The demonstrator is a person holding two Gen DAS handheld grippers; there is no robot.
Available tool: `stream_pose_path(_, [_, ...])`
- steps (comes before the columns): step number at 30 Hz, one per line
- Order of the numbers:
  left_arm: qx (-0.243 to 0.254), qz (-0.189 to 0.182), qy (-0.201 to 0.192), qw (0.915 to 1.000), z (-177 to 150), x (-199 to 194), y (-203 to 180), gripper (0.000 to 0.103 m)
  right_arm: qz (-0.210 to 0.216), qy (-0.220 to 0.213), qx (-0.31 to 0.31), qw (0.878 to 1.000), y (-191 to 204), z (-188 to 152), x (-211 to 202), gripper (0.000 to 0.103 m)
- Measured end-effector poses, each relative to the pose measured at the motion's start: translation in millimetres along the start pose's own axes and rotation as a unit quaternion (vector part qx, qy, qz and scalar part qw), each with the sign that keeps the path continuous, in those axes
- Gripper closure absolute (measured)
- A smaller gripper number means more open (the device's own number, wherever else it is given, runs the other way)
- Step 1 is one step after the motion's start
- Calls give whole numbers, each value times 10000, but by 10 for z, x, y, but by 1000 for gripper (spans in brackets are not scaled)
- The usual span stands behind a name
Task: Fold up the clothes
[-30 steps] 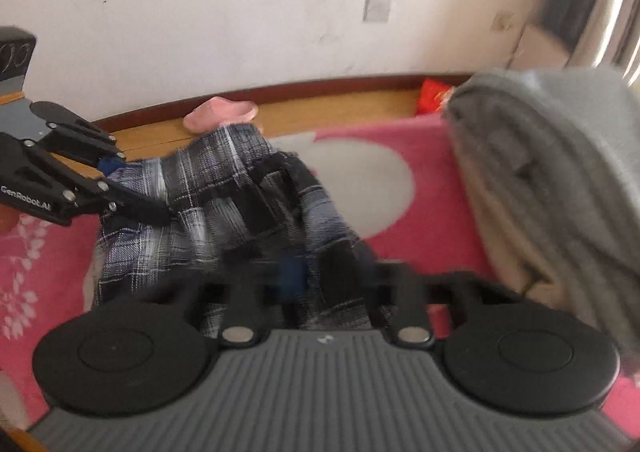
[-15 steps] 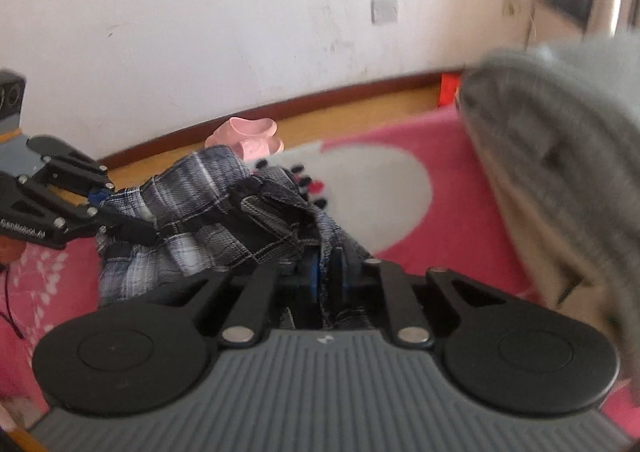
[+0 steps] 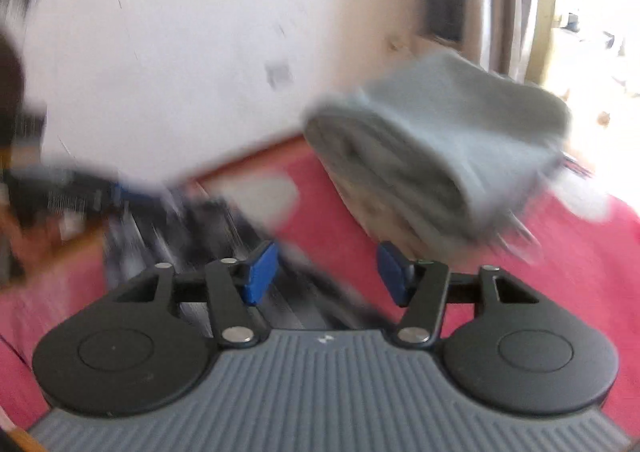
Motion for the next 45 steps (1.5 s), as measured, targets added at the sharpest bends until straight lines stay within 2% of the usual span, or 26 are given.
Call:
stream_pose_path(2, [-12,219,34,9998,-12,136,6,62,-326,306,-192,9988,-38,-250,-29,61])
stream_pose_path(5, [-7,347,27,9994,-35,215,29,65,-720,680,-438,9941,-140,-572,-29,63])
stream_pose_path(9, [61,415,24,9991,-47,235,36,65,-786,1037,-881,9876,-163,-818,49,64])
stream_pose_path(11, [81,414,24,9991,-48,227,31,65,-865,1164,-1151,9827,-134,-896,107,79])
stream_pose_path(12, [96,405,21,9991,-51,222,32,65,-960,1095,-1048,9838,-187,-876,106,93])
stream_pose_path(15, [124,383,9,9992,-55,227,38,65,-1244,816,-577,9872,-393,-781,83,94])
stream_pose_path(19, [192,388,-2,9991,-53,234,23,65,-1631,368,34,9859,-647,-646,34,93])
stream_pose_path(20, [195,382,-4,9991,-53,233,24,65,-1637,306,212,9858,-695,-624,23,93])
stream_pose_path(22, [217,370,-8,9991,-53,234,27,65,-1391,198,389,9893,-725,-569,0,90])
stream_pose_path(23, [226,362,-13,9991,-54,233,27,65,-1064,225,404,9932,-685,-556,-8,90])
stream_pose_path(24, [242,353,-20,9991,-56,232,26,65,-692,271,403,9964,-633,-545,-18,86])
stream_pose_path(25, [260,343,-28,9991,-58,232,25,64,-454,348,324,9978,-576,-536,38,77])
stream_pose_path(27, [291,333,-45,9990,-61,227,22,64,-400,514,-35,9979,-456,-554,143,66])
stream_pose_path(29, [300,330,-58,9990,-64,224,22,64,-461,647,-278,9965,-400,-548,299,66])
stream_pose_path(30, [301,331,-66,9990,-66,223,23,64,-347,723,-240,9965,-405,-548,376,66])
stream_pose_path(32, [310,335,-87,9989,-71,222,22,64,-123,955,-164,9952,-411,-560,503,69])
stream_pose_path(33, [314,339,-103,9989,-75,223,21,64,-77,998,-216,9947,-383,-552,517,88])
stream_pose_path(34, [318,343,-119,9988,-79,223,21,64,-44,1021,-282,9944,-349,-540,522,102])
stream_pose_path(41, [383,403,-198,9983,-79,224,5,66,-771,472,-798,9927,-195,-360,243,103])
stream_pose_path(45, [400,454,-222,9979,-60,237,-2,66,-1012,418,-878,9901,-248,-297,313,103])
Point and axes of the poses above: each gripper's, at about its wrist camera, not at the fingertips, and x roughly the way its jaws point, y to its left, z to its top, the point moved 4 cm from there along x, roughly the way its jaws point, and after that the axes turned 5 degrees about x, right-handed, at the moved point
